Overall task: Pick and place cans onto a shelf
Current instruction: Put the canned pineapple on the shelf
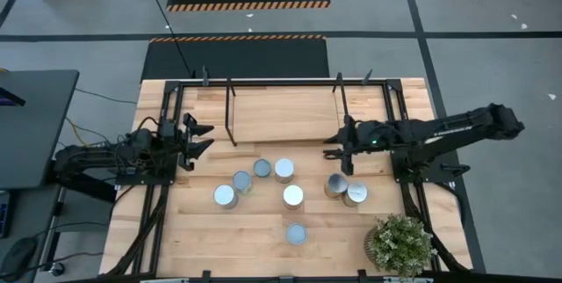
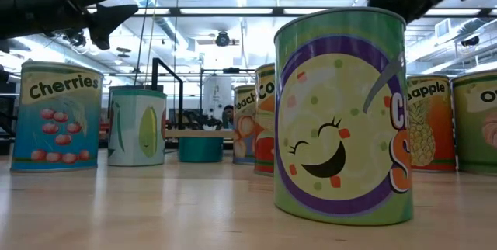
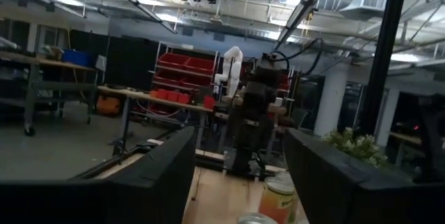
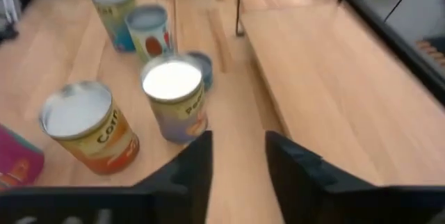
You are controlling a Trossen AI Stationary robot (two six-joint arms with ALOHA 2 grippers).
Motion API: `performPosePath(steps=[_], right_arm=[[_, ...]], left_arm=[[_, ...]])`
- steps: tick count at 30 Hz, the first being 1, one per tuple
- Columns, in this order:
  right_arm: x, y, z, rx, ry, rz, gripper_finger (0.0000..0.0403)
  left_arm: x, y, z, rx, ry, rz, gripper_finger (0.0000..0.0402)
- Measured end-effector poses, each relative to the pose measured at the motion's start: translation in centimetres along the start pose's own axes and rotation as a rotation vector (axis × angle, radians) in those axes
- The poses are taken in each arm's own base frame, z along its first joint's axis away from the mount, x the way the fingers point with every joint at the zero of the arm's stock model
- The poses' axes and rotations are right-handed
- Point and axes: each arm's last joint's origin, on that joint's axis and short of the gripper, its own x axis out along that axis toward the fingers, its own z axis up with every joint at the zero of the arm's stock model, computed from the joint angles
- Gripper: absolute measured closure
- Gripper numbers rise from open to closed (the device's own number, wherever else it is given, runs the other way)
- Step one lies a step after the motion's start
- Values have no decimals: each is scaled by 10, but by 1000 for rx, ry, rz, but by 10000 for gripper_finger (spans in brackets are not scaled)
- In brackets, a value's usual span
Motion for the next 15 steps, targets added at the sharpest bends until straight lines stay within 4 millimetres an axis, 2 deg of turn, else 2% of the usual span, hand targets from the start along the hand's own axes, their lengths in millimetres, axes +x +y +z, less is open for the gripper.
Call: performPosePath(steps=[5, 8, 15], right_arm=[[15, 8, 12, 19, 144, -7, 166], [23, 14, 18, 54, 247, -17, 134], [37, 33, 31, 132, 436, -47, 108]], left_arm=[[0, 0, 0, -37, 0, 2, 189], [0, 0, 0, -42, 0, 2, 194], [0, 0, -1, -47, 12, 4, 198]])
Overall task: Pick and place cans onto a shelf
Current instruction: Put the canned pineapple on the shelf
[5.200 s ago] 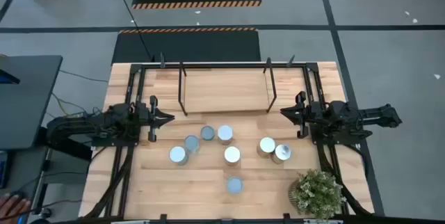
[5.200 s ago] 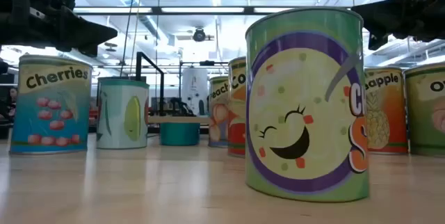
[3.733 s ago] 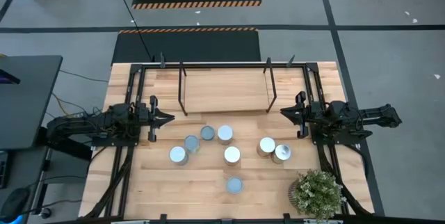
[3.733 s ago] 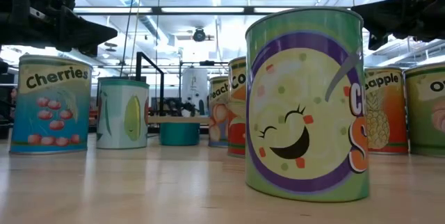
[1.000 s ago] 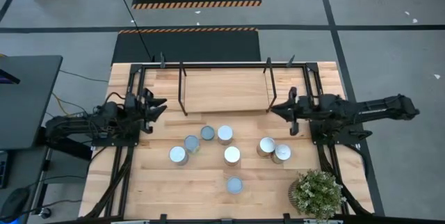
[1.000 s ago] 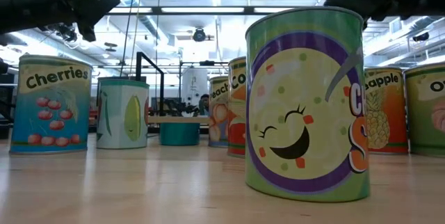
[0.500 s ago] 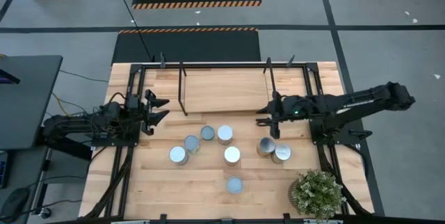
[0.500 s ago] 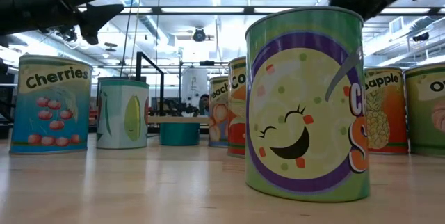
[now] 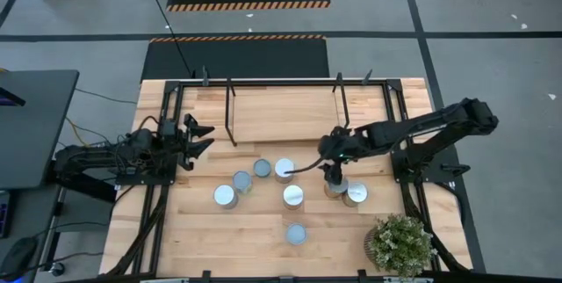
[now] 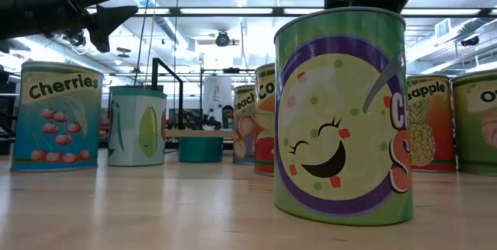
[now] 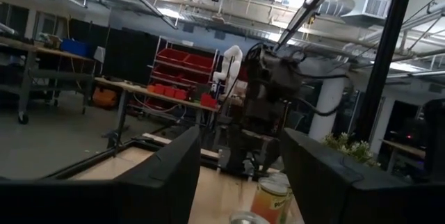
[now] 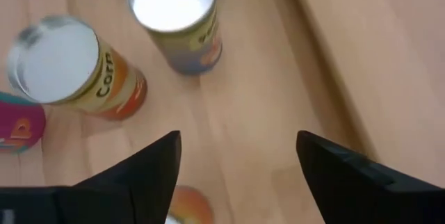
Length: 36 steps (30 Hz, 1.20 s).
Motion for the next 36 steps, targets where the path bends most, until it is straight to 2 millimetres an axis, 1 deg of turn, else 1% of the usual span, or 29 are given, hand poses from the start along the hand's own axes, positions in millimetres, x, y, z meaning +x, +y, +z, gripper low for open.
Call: performPosePath(steps=[5, 7, 11, 14, 17, 21, 25, 36], right_arm=[[-1, 20, 12, 31, 94, -23, 108], [2, 27, 16, 37, 116, -30, 108], [12, 38, 23, 53, 182, -61, 108], [19, 40, 24, 64, 267, -112, 108], [25, 42, 22, 76, 355, -142, 108], [29, 44, 20, 137, 422, -127, 107], [28, 45, 20, 204, 425, -122, 104], [27, 47, 17, 319, 465, -115, 84]], left_arm=[[0, -1, 2, -33, -10, -21, 198], [1, -2, 3, -34, 8, -35, 198], [2, -5, 13, -44, -21, -53, 198], [3, -5, 11, -20, -2, -47, 198], [3, -5, 13, 7, -18, -40, 198], [3, -5, 14, 45, -31, -28, 198], [3, -4, 14, 60, -29, -24, 198], [3, -4, 13, 79, -12, -20, 198]])
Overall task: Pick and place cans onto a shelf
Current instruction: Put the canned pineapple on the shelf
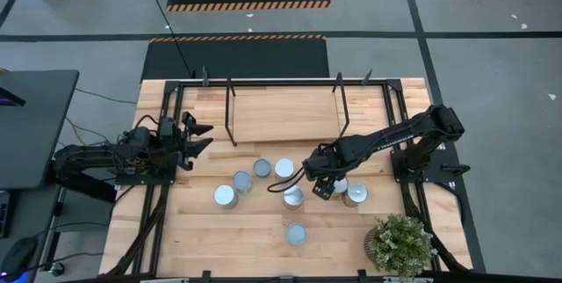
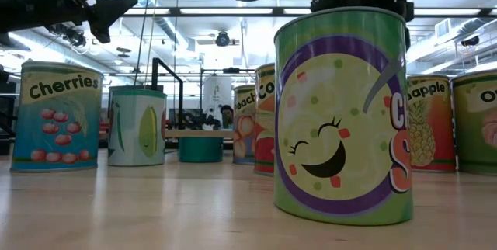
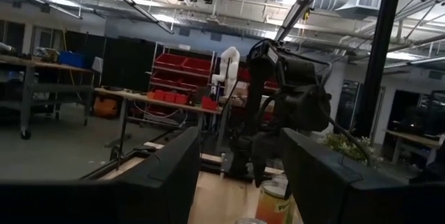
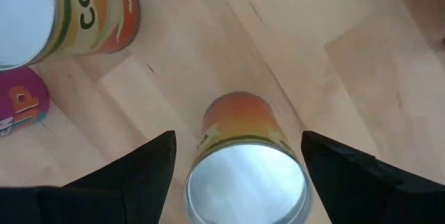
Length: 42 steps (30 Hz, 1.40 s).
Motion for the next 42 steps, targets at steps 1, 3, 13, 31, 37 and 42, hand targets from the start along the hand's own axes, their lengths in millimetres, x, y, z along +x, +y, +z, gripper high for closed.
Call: performPosePath(steps=[1, 3, 13, 31, 37, 42], right_arm=[[0, 0, 0, 3, 2, -6, 84], [0, -1, -1, 1, 2, -16, 84], [9, 1, -13, -6, 37, -46, 84], [10, 9, -19, -163, 17, -22, 73], [10, 8, -18, -186, 14, -20, 50], [10, 5, -14, -177, 6, -23, 29]], left_arm=[[0, 0, 0, 0, 2, 0, 198], [0, 0, 0, 0, 0, 0, 198], [0, 0, 0, 2, 4, 1, 198], [0, 0, -1, 3, 7, 1, 198], [0, 0, -1, 3, 11, 2, 198], [0, 0, -2, 4, 24, 4, 198]])
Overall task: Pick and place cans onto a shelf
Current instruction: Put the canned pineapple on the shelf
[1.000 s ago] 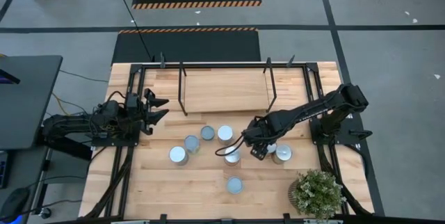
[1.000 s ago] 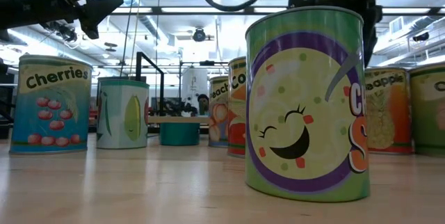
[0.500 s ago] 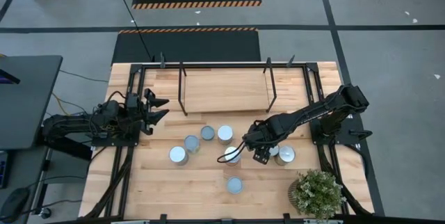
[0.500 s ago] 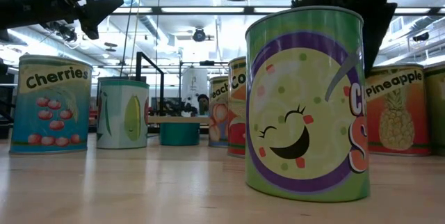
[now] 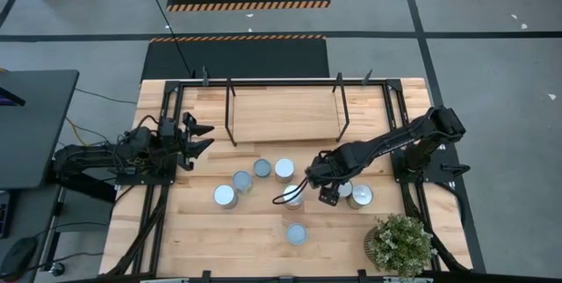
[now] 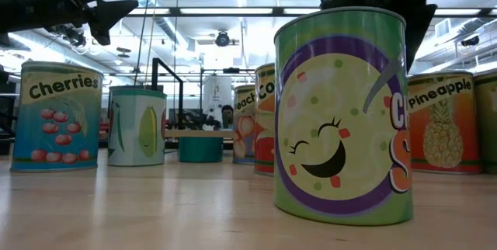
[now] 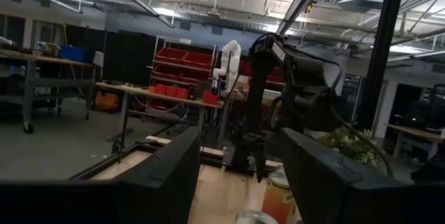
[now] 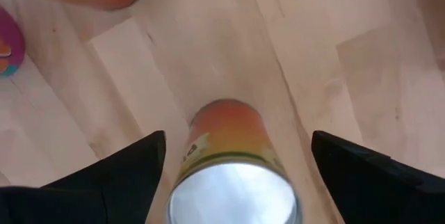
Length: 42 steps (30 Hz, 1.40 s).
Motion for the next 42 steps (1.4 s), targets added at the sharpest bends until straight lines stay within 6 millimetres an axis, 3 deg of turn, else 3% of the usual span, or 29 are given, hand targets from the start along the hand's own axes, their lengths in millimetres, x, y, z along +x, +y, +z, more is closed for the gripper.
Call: performPosePath(steps=[20, 30, 42], right_arm=[[-1, 9, -17, -14, 35, -66, 18], [19, 9, -22, -55, 94, -92, 19], [18, 6, -17, -174, 106, -76, 84]], left_arm=[[0, 0, 0, 0, 4, 1, 198], [0, 0, 0, -1, 3, 0, 198], [0, 0, 0, -1, -1, 5, 198]])
